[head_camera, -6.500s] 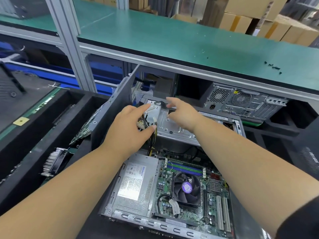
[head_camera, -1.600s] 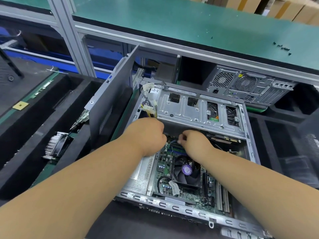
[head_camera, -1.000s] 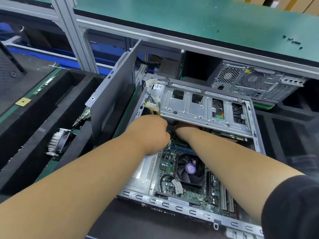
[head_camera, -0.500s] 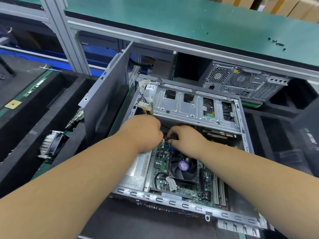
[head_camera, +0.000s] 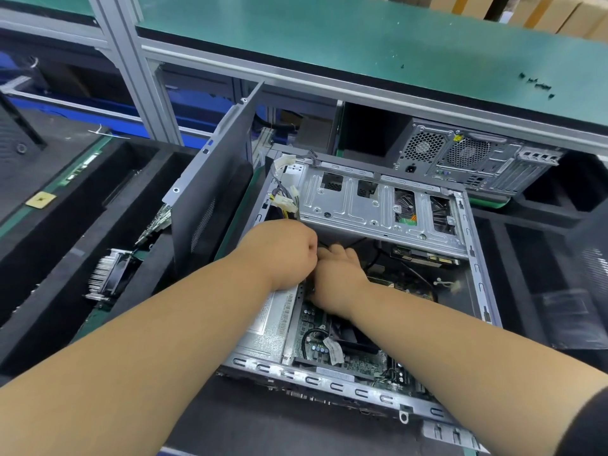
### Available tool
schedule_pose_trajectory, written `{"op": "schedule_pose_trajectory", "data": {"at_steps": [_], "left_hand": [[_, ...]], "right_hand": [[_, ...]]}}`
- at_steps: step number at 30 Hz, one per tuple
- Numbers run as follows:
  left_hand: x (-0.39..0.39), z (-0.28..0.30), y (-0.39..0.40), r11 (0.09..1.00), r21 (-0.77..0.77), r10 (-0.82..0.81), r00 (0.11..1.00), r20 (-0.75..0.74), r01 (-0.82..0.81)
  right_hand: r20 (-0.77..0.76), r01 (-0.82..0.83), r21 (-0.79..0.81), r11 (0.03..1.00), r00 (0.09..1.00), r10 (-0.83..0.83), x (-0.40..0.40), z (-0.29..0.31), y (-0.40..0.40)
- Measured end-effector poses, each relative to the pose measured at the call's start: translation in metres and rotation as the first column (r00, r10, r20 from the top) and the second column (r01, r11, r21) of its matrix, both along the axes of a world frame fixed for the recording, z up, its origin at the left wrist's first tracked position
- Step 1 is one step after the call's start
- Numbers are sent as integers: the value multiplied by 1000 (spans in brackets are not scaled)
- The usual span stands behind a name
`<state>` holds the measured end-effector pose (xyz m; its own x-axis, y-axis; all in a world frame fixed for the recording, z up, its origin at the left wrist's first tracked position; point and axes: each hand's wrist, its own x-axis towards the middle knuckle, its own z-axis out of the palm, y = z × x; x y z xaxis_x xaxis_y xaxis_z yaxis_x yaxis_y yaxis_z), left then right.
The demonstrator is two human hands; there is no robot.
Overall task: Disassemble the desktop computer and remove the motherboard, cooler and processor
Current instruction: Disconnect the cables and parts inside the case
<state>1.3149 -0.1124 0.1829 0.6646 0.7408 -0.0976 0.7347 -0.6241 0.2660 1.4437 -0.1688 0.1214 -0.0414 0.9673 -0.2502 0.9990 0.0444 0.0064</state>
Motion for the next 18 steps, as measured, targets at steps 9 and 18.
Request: {"op": "schedule_pose_trajectory", "data": {"at_steps": [9,18], "left_hand": [[0,-3,3,999,-30,-36,999,18,37],[1,-6,3,999,34,-23,999,25,23]], "right_hand": [[-37,39,44,998,999,-38,-1,-2,0],[-23,49,42,998,999,-48,-2,-6,3]]}}
